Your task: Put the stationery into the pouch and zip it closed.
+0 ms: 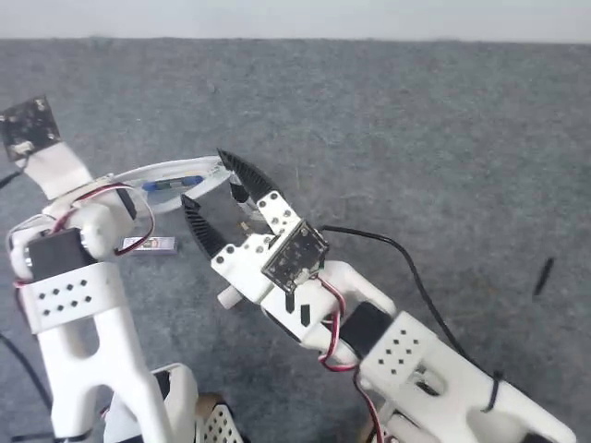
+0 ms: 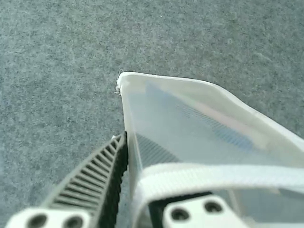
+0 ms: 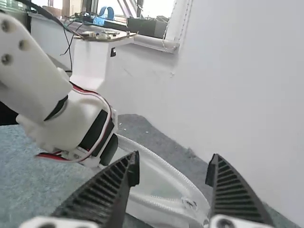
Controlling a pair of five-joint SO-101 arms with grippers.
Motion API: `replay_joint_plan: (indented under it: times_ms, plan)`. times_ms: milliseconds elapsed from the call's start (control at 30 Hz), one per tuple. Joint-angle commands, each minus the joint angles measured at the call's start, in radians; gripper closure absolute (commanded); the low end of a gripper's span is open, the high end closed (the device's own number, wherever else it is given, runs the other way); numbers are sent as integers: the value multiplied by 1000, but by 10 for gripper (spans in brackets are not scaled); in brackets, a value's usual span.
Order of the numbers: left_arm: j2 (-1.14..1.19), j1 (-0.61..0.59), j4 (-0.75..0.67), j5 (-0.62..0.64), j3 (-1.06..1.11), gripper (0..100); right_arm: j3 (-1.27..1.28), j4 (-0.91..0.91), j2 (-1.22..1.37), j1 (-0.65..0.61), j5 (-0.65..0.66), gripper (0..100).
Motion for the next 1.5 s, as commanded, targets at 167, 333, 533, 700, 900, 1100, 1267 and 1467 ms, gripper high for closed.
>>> replay_joint_plan:
  times_ms: [167,333,533,700,900,1100,1267,1467]
  plan:
    - [-5,0,-20,-15,-8,988,0,387,-216,81,5,768]
    - [-5,-38,-25,-15,-19,988,0,605,-297,127,5,768]
    - [-5,-94,11,-15,-62,988,0,656,-228,143,5,768]
    - [-2,-178,5,-15,-81,988,-2,579,-74,156,11,768]
    - [0,-203,3,-15,-85,988,-23,504,96,154,5,768]
    - [2,-203,3,-15,-82,988,-172,654,206,150,-199,768]
    - [2,-203,3,-15,-81,988,-354,831,326,148,-442,768]
    - [2,-203,3,-15,-81,988,-512,943,501,122,-654,768]
